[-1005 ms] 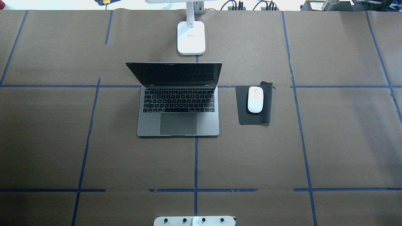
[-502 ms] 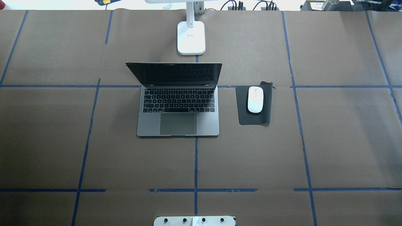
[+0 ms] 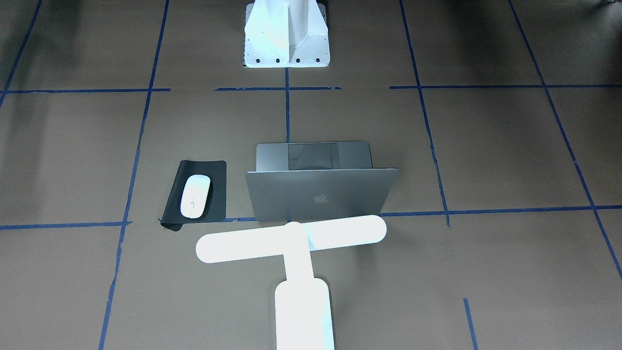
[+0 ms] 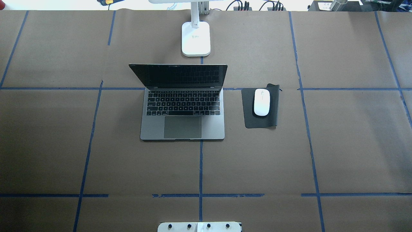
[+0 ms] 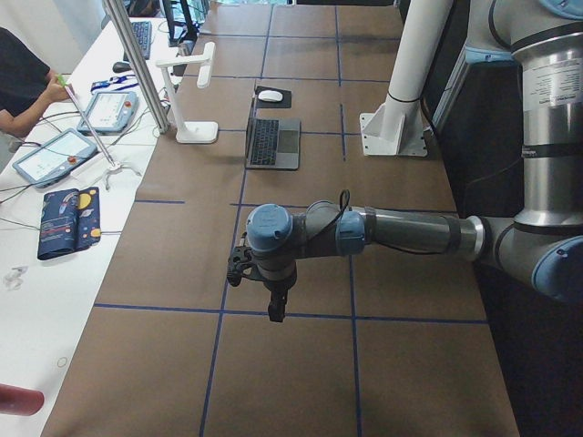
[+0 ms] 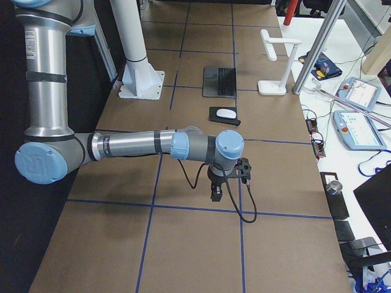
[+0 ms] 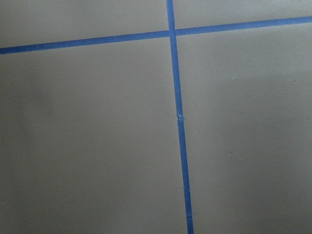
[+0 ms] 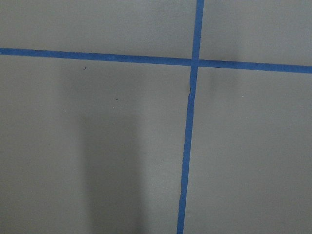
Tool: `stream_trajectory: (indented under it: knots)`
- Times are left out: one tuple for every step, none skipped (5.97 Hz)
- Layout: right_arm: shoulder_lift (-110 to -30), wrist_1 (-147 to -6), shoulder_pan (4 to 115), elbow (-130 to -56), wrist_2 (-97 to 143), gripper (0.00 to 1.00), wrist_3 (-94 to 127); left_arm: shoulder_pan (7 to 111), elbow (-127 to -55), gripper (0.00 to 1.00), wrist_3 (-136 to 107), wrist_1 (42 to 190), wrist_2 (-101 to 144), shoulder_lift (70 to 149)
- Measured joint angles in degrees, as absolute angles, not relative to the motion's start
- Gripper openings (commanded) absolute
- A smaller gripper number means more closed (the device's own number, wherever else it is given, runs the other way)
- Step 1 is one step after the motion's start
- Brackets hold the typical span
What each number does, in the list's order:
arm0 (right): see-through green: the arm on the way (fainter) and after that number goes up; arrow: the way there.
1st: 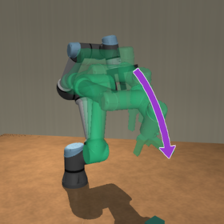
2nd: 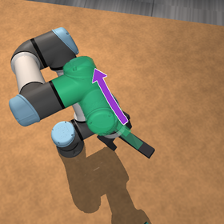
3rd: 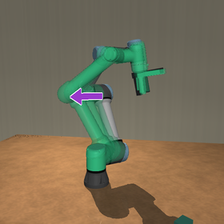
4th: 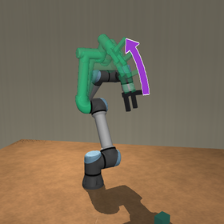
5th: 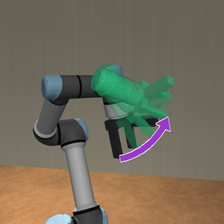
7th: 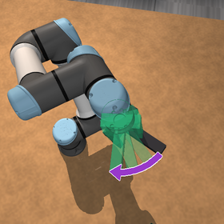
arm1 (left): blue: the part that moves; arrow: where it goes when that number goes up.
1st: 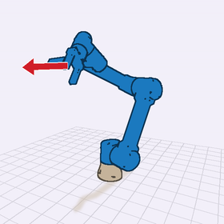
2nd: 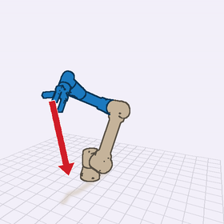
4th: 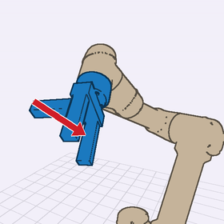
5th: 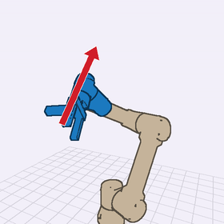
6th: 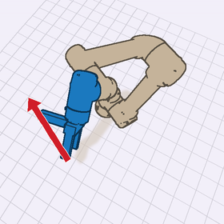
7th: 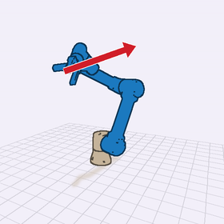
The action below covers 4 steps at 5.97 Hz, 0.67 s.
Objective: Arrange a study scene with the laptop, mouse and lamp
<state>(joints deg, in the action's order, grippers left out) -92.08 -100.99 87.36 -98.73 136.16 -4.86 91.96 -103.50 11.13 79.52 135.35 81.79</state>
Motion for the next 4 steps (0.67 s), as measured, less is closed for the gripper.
stream_trajectory:
  knots:
    - [-92.13,-100.99,87.36,-98.66,136.15,1.00,-4.84,91.92,-103.33,1.00,11.12,79.51,135.26,81.95]
    - [-92.17,-100.99,87.36,-98.65,136.14,1.00,-4.81,91.92,-102.95,1.00,11.09,79.47,135.23,82.01]
    - [-92.19,-100.99,87.36,-98.70,136.14,1.00,-4.77,91.93,-102.90,1.00,11.16,79.48,135.28,81.84]
    - [-92.18,-100.96,87.34,-98.76,136.14,1.00,-4.72,91.91,-102.93,1.00,11.40,79.52,135.28,81.59]
